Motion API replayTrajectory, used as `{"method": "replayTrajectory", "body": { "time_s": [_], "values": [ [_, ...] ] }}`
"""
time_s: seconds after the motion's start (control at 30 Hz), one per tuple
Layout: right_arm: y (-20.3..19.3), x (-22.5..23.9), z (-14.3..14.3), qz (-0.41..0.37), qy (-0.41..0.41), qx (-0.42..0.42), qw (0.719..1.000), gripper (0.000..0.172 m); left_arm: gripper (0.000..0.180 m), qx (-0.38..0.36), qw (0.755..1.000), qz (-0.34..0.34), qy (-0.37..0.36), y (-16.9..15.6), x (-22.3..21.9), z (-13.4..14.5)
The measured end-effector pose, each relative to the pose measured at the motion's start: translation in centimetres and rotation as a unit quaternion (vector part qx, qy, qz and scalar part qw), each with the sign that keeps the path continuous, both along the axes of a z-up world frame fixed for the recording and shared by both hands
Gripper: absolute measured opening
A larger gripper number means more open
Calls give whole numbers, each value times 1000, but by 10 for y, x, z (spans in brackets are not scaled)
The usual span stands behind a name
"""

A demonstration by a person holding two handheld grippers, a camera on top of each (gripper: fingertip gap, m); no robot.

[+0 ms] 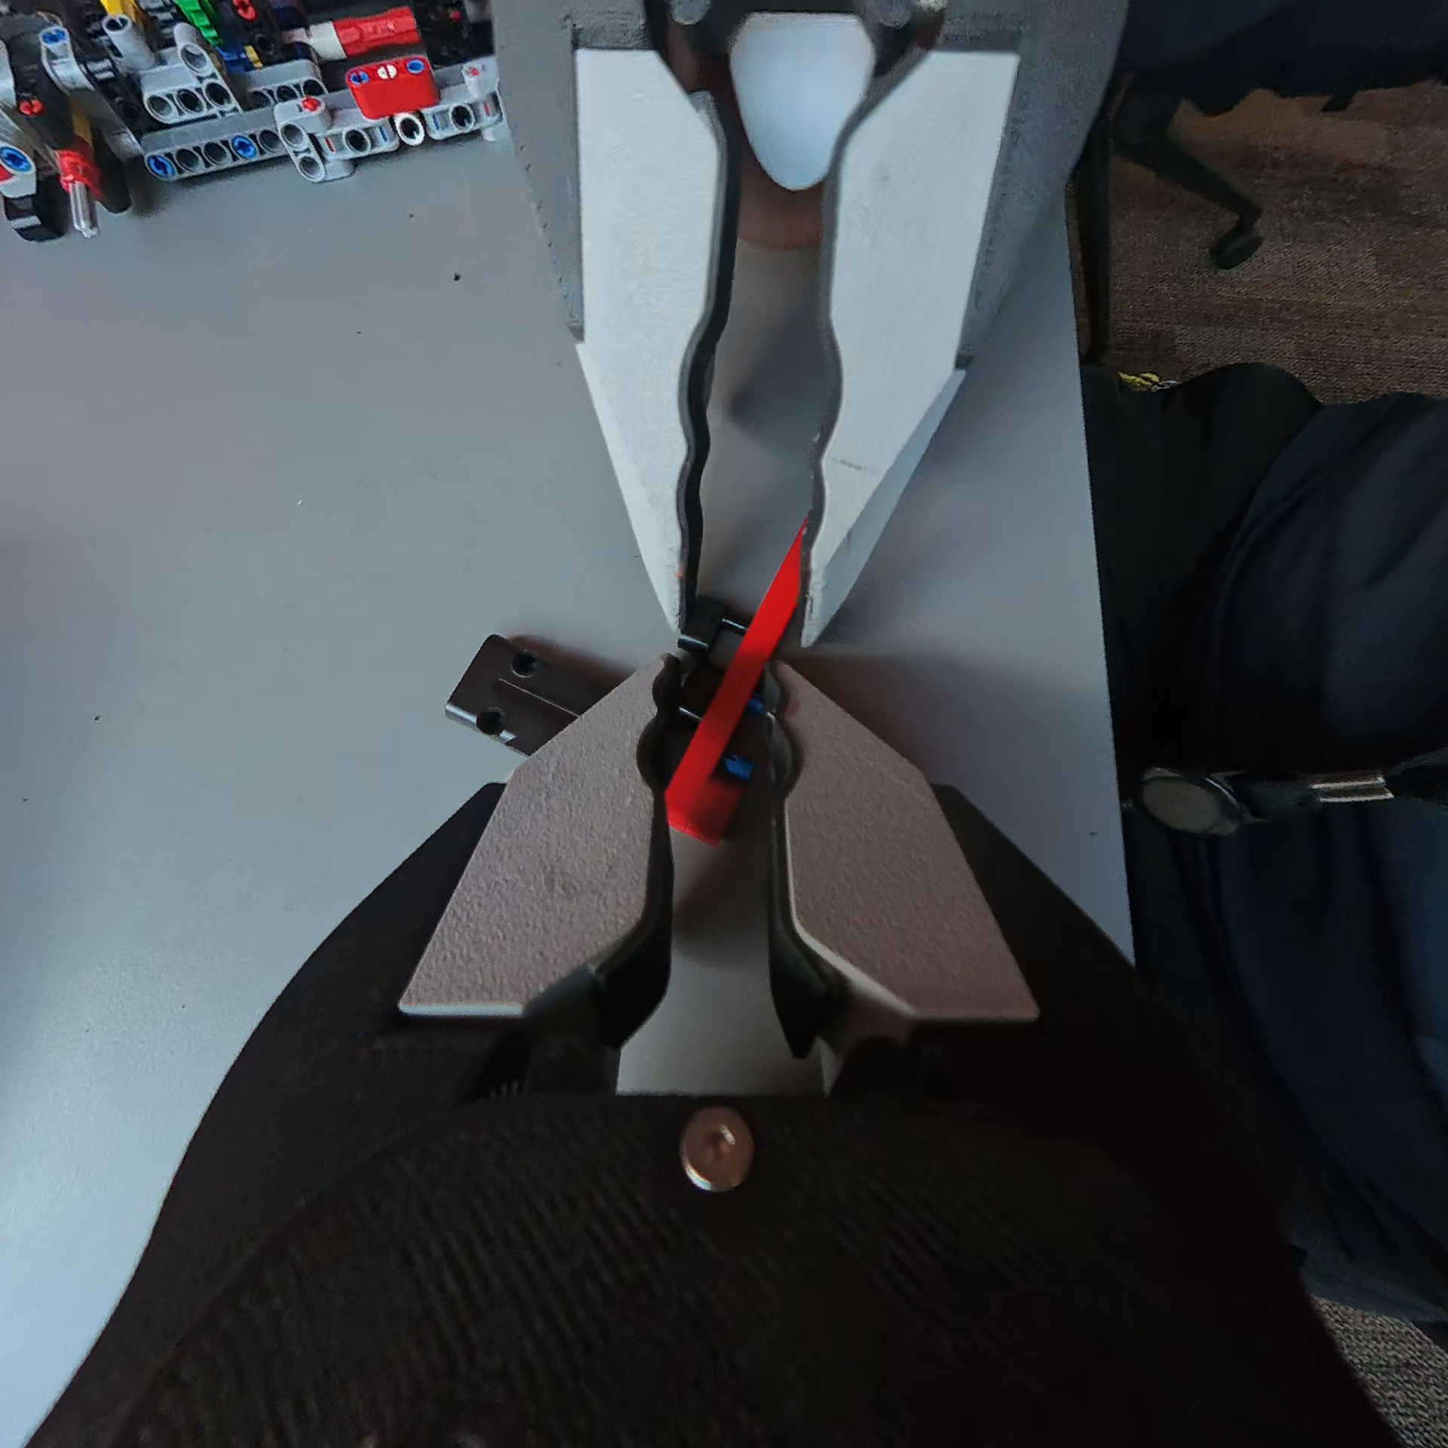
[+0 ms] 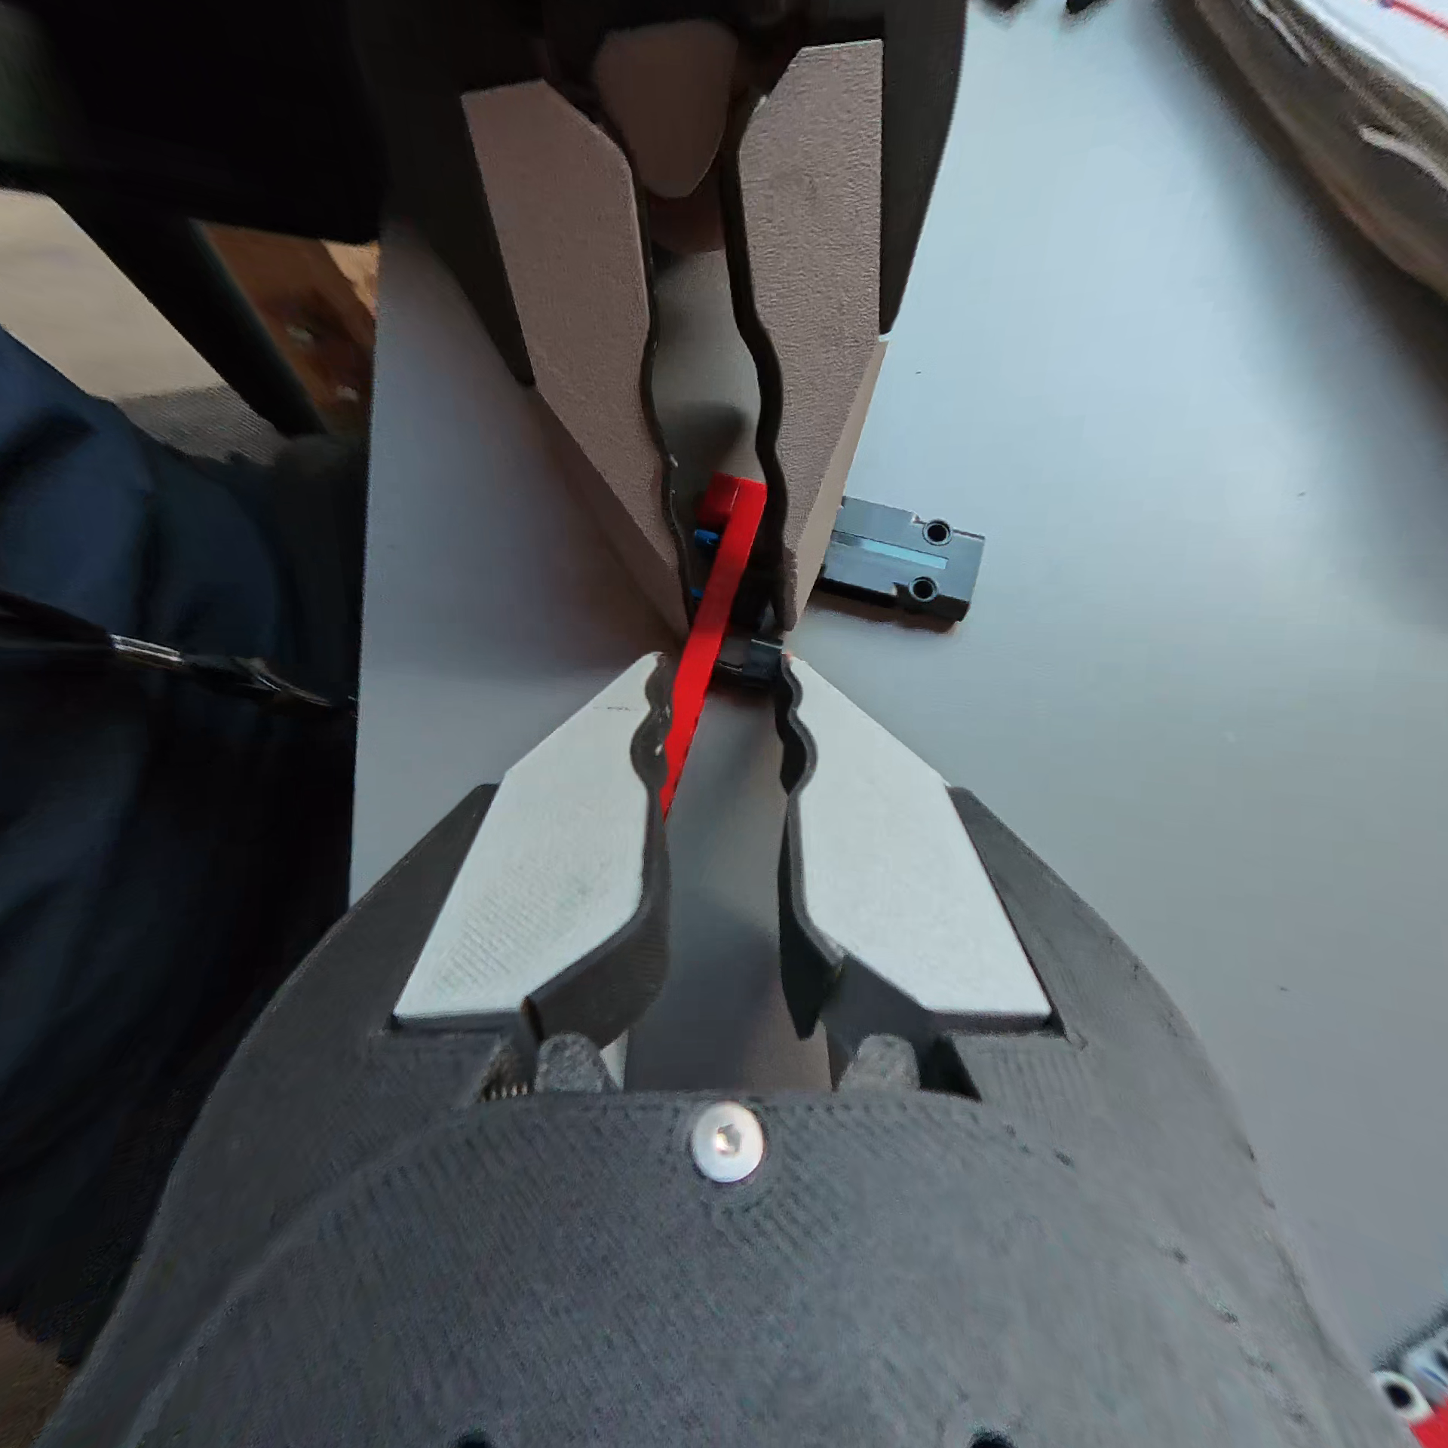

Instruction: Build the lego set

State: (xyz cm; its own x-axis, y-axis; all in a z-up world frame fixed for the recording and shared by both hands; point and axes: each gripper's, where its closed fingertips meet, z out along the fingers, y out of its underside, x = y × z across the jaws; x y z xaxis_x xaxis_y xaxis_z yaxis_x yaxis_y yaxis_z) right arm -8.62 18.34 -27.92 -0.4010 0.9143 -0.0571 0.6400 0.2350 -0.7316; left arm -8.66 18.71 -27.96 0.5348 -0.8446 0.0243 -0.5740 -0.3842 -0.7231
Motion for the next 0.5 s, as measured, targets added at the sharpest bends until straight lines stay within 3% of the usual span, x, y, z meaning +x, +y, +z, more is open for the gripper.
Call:
{"method": "replayTrajectory", "body": {
  "time_s": [0.5],
  "values": [
    [1,0,-2,-44,26,52,997,23,18,0,1000,-20,2,0,3,0]
  ]
}}
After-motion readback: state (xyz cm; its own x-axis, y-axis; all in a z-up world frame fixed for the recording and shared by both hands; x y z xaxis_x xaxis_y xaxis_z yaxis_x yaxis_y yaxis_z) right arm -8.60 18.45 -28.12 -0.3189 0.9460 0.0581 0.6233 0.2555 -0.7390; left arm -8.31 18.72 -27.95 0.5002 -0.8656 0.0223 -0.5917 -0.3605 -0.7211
